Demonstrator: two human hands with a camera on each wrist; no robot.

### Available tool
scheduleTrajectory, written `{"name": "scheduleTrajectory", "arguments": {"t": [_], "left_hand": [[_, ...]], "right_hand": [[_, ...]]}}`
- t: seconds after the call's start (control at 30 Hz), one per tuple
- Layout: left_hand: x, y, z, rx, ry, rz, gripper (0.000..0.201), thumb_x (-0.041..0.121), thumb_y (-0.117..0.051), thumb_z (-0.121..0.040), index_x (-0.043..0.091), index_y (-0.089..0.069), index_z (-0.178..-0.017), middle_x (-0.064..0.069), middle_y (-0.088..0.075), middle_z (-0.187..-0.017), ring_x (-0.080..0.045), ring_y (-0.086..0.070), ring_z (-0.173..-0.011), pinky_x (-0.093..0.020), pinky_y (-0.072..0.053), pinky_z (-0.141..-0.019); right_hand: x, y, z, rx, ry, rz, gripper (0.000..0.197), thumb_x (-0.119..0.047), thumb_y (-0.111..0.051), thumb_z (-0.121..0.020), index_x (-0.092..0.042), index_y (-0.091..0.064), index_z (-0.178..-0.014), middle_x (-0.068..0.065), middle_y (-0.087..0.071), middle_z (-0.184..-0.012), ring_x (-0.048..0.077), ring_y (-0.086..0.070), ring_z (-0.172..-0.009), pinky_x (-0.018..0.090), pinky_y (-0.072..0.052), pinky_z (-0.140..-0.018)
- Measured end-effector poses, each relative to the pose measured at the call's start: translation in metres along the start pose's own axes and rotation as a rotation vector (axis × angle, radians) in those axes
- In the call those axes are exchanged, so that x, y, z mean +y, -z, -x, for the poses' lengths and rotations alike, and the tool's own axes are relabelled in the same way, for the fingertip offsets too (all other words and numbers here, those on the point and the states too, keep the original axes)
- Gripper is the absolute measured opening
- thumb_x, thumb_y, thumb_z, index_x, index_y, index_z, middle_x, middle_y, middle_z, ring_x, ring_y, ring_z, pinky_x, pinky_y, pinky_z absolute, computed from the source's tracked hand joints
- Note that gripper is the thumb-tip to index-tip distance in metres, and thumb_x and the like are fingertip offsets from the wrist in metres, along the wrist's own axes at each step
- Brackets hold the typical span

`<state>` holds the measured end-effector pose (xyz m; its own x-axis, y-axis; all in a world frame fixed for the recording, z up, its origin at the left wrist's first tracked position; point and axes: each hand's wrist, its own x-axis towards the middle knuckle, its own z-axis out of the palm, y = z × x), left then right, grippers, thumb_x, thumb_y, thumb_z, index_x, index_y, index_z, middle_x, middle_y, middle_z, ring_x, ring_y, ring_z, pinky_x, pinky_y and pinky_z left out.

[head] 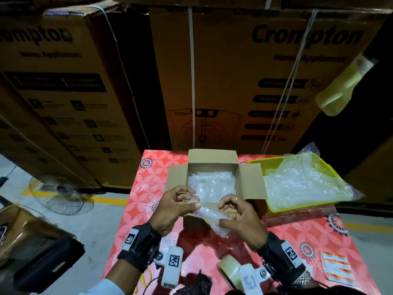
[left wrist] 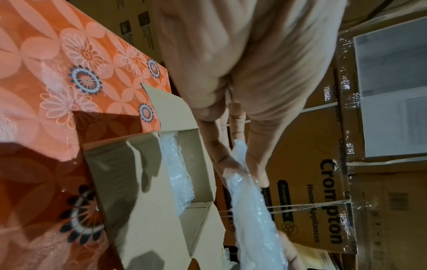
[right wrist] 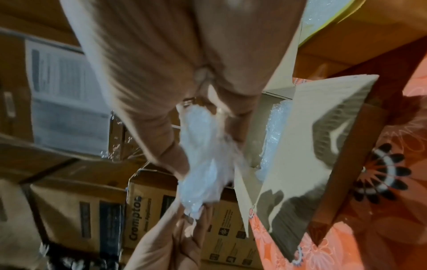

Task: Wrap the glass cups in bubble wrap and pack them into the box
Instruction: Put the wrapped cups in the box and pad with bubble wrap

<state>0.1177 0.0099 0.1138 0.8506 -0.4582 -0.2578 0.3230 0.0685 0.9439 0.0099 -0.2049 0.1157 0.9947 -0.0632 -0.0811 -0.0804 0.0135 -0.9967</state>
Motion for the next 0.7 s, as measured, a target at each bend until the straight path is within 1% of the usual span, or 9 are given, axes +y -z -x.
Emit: {"name": "scheduleTrajectory", "arguments": {"t": [0.1,0.17,0.2,0.27,0.33,0.47,0.57,0.63,0.7], "left_hand": [[0.0,0.011,-0.004,-0.018,-0.012,-0.068,0.044,0.001,-0.09,-0.068,0.001,-0.069,-0.107,-0.008,-0.071,-0.1,-0.02,-0.069,-0.087,-0.035,-0.06,-0.068],[0.002,0.019,-0.011,-0.034,-0.038,-0.096,0.05,0.006,-0.092,-0.062,0.001,-0.069,-0.107,-0.007,-0.071,-0.099,-0.019,-0.069,-0.092,-0.037,-0.062,-0.072],[0.002,0.022,-0.015,-0.04,-0.063,-0.115,0.051,0.007,-0.093,-0.061,0.001,-0.07,-0.106,-0.007,-0.071,-0.1,-0.018,-0.069,-0.095,-0.038,-0.062,-0.074],[0.003,0.028,-0.025,-0.055,-0.106,-0.136,0.051,0.007,-0.095,-0.061,0.002,-0.07,-0.105,-0.009,-0.071,-0.104,-0.018,-0.068,-0.101,-0.041,-0.061,-0.081],[0.004,0.033,-0.036,-0.054,-0.124,-0.137,0.05,0.007,-0.094,-0.062,0.001,-0.07,-0.104,-0.009,-0.071,-0.105,-0.019,-0.068,-0.102,-0.044,-0.061,-0.086],[0.007,0.039,-0.06,-0.029,-0.131,-0.122,0.042,0.002,-0.093,-0.067,0.007,-0.071,-0.101,-0.007,-0.072,-0.106,-0.023,-0.069,-0.099,-0.044,-0.06,-0.083],[0.004,0.044,-0.08,-0.02,-0.127,-0.128,0.038,0.002,-0.09,-0.073,0.008,-0.069,-0.104,-0.011,-0.07,-0.114,-0.022,-0.069,-0.099,-0.041,-0.061,-0.083],[-0.002,0.049,-0.092,-0.019,-0.136,-0.163,0.029,0.008,-0.085,-0.083,0.014,-0.068,-0.106,-0.013,-0.068,-0.118,-0.025,-0.069,-0.102,-0.043,-0.061,-0.087],[-0.013,0.056,-0.1,-0.034,-0.177,-0.31,0.028,0.016,-0.079,-0.09,0.021,-0.065,-0.114,-0.01,-0.064,-0.125,-0.022,-0.065,-0.115,-0.043,-0.055,-0.103]], "right_hand": [[-0.007,-0.014,-0.001,-0.136,0.007,0.077,0.032,0.002,-0.078,-0.082,-0.007,-0.059,-0.105,0.004,-0.058,-0.098,0.008,-0.051,-0.073,0.024,-0.042,-0.071],[-0.011,-0.024,-0.008,-0.122,-0.015,0.121,0.027,-0.013,-0.077,-0.089,-0.012,-0.059,-0.109,0.019,-0.056,-0.104,0.02,-0.05,-0.069,0.031,-0.04,-0.064],[-0.012,-0.027,-0.013,-0.106,-0.017,0.14,0.023,-0.017,-0.076,-0.092,-0.014,-0.06,-0.109,0.021,-0.057,-0.105,0.025,-0.054,-0.073,0.034,-0.042,-0.064],[-0.015,-0.03,-0.022,-0.11,0.0,0.182,0.017,-0.013,-0.072,-0.094,-0.013,-0.06,-0.105,0.008,-0.061,-0.104,0.021,-0.06,-0.09,0.032,-0.049,-0.075],[-0.019,-0.031,-0.033,-0.145,-0.007,0.209,0.018,-0.006,-0.071,-0.093,-0.013,-0.06,-0.105,-0.004,-0.061,-0.106,0.015,-0.06,-0.094,0.029,-0.048,-0.081],[-0.028,-0.026,-0.055,-0.194,-0.012,0.307,0.019,-0.004,-0.072,-0.092,-0.012,-0.069,-0.108,-0.004,-0.069,-0.112,0.018,-0.063,-0.108,0.022,-0.048,-0.093],[-0.025,-0.025,-0.073,-0.095,-0.065,0.302,0.025,0.002,-0.07,-0.09,-0.013,-0.078,-0.108,-0.005,-0.077,-0.109,0.012,-0.069,-0.1,0.022,-0.052,-0.088],[-0.017,-0.023,-0.087,0.046,-0.115,0.278,0.028,0.002,-0.073,-0.088,-0.014,-0.08,-0.109,-0.003,-0.078,-0.109,0.018,-0.072,-0.103,0.032,-0.058,-0.091],[0.0,-0.02,-0.107,0.165,-0.146,0.292,0.028,-0.002,-0.078,-0.086,-0.017,-0.079,-0.11,-0.001,-0.077,-0.112,0.018,-0.073,-0.103,0.037,-0.058,-0.095]]}}
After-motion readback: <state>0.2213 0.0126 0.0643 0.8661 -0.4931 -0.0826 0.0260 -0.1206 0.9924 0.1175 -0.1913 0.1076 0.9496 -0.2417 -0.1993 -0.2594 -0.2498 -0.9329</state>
